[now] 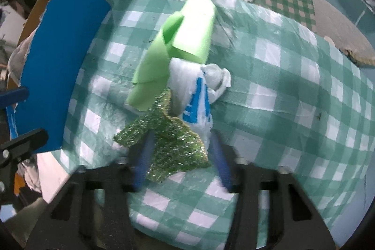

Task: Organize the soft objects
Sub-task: 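Move both tools back over the table toward the plastic bag and green sponge, then grasp the white plastic bag with the left gripper while the right gripper reaches the green sponge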

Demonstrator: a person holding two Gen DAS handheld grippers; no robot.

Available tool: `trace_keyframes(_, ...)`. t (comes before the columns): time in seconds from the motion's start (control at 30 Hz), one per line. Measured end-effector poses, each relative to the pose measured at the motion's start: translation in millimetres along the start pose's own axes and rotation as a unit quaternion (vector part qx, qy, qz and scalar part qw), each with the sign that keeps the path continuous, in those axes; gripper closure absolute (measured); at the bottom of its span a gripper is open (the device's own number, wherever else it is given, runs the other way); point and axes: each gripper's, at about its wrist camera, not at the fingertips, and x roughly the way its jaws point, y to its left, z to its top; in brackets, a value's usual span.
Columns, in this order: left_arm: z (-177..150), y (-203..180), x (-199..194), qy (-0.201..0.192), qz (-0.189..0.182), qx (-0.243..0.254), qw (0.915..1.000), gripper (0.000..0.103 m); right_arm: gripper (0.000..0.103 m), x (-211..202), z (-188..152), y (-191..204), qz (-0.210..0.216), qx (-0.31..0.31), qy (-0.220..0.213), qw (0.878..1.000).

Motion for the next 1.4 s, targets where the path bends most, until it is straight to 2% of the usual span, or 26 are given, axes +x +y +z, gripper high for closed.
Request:
trace_keyframes(0.03, -0.4, -0.4, 0.1, 0.0, 0.0, 0.0, 1.0, 0.026, 0.088, 0.1, -0.3, 1.6, -0.005, -0.005, 0.002, 1.0)
trace_keyframes(0.13, 0.6, 0.2, 0.2, 0.0, -0.001, -0.001, 1.0, 0.026, 0.092, -1.0, -2.4, 2.4, -0.006, -0.009, 0.008, 1.0)
trace_keyframes(0.53, 10.1, -9.4, 8.2, 0.008, -0.013, 0.003, 0.9999, 0.026, 0.092, -17.8, -30.3, -10.6, 0.019, 0.016, 0.027, 0.999)
trace_keyframes(1.0, 7.5, -50.6, 23.3, 0.028, -0.024, 0.05, 0.9981, 0.026, 0.092, -27.5, -69.3, -31.4, 0.034, 0.071, 0.029, 0.996)
trace_keyframes(1.4, 26.5, -82.0, 35.6, 0.035, -0.08, 0.043, 0.9952, 0.023, 0.092, -42.9, -95.5, -63.4, 0.027, 0.105, 0.022, 0.994)
